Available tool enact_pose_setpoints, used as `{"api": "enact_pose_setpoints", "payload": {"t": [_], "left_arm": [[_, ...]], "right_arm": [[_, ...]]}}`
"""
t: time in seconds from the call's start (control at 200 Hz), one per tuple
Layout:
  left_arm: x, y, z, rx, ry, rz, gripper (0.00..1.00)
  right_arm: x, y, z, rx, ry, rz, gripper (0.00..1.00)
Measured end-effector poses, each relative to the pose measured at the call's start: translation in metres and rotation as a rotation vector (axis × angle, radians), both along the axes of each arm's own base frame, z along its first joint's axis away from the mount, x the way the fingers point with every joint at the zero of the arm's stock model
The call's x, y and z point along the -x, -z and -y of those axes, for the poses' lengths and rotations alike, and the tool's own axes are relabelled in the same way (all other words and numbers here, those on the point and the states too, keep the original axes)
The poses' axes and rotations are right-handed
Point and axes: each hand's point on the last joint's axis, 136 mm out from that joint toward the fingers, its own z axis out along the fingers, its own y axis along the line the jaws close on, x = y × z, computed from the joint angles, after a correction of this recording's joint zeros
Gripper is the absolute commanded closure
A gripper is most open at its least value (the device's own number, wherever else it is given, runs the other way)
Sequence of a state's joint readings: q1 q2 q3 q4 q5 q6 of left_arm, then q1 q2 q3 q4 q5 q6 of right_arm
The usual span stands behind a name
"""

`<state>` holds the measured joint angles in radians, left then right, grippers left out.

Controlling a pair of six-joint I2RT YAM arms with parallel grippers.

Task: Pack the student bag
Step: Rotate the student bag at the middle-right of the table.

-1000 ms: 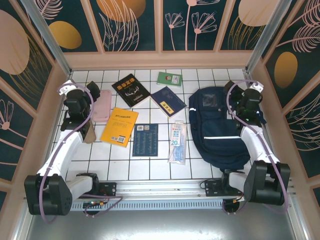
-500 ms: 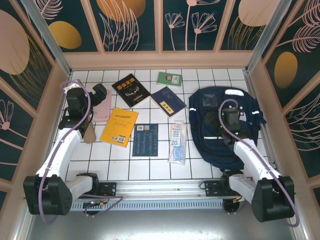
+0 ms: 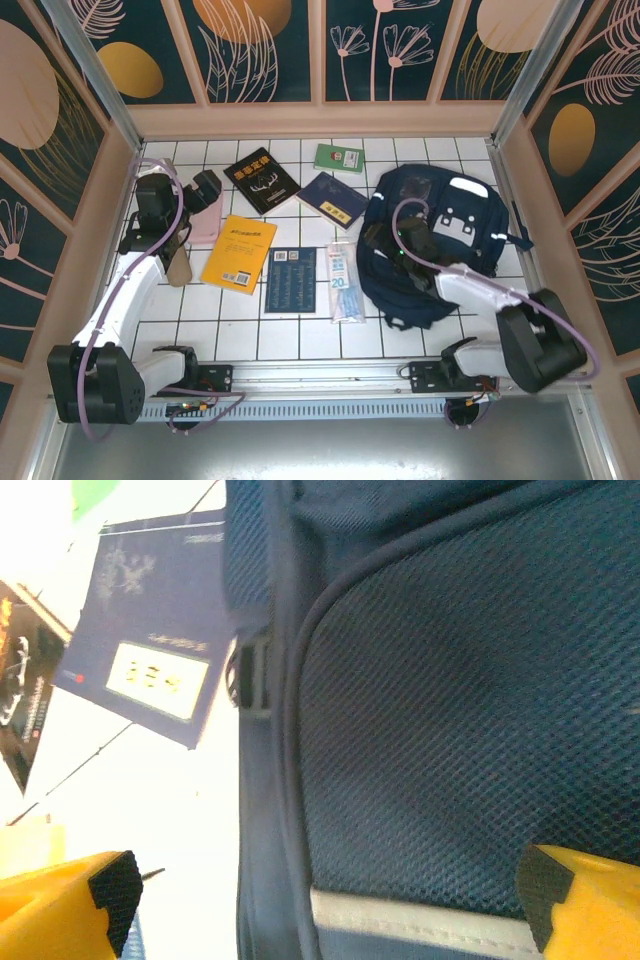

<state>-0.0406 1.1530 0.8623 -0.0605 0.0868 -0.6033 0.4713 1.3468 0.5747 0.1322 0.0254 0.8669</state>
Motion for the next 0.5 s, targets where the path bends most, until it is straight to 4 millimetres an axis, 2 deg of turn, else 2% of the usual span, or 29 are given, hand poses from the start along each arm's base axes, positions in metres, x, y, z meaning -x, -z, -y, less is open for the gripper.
{"api": "enact_pose_setpoints", "payload": {"t": [0.175, 0.295, 0.39, 0.495], "left_arm": [[0.004, 0.006, 0.010, 0.002, 0.042, -0.029, 0.07], [0.007, 0.010, 0.019, 0.005, 0.074, -0.049, 0.08], [0.011, 0.012, 0.032, 0.009, 0.107, -0.059, 0.11], [0.016, 0.013, 0.057, 0.032, 0.163, -0.065, 0.11]], "right_arm": [[-0.045, -0.010, -0.036, -0.031, -0.047, -0.004, 0.01], [-0.065, -0.029, -0.051, -0.022, -0.083, 0.025, 0.01], [-0.072, -0.047, -0.052, 0.014, -0.102, 0.056, 0.01], [-0.072, -0.058, -0.037, 0.087, -0.101, 0.075, 0.01]]}}
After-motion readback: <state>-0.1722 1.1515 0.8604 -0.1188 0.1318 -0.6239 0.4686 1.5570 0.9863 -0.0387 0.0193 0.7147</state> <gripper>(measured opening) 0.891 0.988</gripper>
